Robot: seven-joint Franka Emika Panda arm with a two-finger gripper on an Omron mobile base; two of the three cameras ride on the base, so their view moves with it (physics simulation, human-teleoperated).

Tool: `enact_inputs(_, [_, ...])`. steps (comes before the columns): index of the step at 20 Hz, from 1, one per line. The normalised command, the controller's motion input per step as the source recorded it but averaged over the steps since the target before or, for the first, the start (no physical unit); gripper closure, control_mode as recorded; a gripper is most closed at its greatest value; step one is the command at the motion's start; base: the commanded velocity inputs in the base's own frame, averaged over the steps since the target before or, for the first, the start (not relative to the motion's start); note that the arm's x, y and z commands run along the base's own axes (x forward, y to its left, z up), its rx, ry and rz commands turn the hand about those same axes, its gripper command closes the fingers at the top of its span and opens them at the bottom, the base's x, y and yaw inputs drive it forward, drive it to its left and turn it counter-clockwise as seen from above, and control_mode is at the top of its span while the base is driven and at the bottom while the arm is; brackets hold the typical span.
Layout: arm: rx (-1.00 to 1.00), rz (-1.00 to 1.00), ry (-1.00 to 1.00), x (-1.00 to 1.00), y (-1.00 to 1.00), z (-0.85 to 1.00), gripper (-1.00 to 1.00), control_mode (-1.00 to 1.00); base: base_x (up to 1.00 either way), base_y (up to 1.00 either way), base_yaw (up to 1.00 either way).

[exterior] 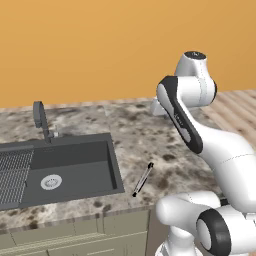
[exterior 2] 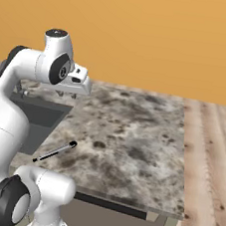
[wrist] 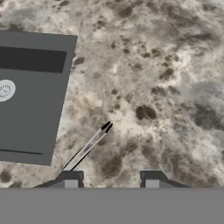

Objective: Pick up the tongs from the counter and place them near the plate next to the oven.

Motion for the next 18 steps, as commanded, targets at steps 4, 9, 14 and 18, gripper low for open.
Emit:
enact_inputs(4, [0.00,0.00,0.00,0.00,0.00,-0.01,-1.00,-1.00,0.00,0.00,0.00])
enact_inputs(9, [0.00,0.00,0.00,0.00,0.00,0.00,-1.00,-1.00,0.00,0.00,0.00])
enact_inputs(14, [0.01,0.00,-0.01,-0.10,0.00,-0.04,-1.00,-1.00,0.00,0.00,0.00])
enact_inputs(18, [0.04,-0.01,0.07,-0.17,0.42,-0.75,-1.00,-1.00,0.00,0.00,0.00])
